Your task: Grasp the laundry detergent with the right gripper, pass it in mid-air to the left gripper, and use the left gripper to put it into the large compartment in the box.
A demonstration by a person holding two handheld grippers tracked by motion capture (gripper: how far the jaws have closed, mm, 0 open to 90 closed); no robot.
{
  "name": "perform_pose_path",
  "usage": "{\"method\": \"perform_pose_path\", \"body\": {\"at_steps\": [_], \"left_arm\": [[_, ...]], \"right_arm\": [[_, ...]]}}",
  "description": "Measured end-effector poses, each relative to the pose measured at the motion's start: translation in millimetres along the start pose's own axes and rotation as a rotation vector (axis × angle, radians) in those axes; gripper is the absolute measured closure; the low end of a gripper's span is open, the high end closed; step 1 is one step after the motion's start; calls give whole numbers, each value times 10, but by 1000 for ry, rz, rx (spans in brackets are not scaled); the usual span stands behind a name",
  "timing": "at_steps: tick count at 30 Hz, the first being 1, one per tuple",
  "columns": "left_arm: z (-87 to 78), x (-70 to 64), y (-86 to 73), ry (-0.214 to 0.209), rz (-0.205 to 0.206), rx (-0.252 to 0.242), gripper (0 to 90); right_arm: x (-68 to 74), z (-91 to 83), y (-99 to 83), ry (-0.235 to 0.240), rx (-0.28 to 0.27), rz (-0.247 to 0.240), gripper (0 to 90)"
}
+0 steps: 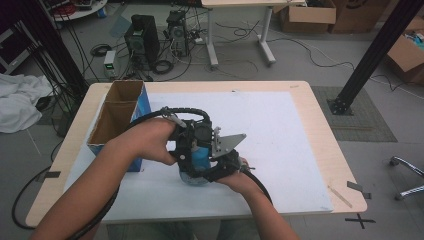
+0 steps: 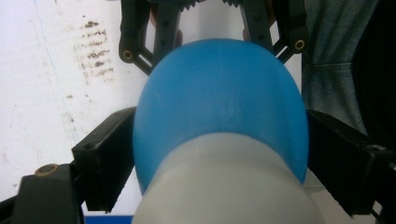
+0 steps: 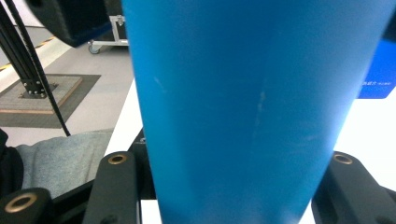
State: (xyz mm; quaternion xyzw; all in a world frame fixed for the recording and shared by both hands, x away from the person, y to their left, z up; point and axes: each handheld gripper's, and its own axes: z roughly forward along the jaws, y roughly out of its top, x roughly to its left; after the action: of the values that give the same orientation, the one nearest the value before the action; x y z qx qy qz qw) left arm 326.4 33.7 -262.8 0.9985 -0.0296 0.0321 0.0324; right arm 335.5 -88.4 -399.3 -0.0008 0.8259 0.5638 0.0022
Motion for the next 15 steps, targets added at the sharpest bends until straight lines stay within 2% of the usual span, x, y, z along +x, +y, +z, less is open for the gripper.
{"method": "perform_pose_path", "body": {"at_steps": [15], "left_arm": [[5,0,-3,0,-3,7,232]], "right_arm": [[-11,7,5,-2,-12,7,457]]}}
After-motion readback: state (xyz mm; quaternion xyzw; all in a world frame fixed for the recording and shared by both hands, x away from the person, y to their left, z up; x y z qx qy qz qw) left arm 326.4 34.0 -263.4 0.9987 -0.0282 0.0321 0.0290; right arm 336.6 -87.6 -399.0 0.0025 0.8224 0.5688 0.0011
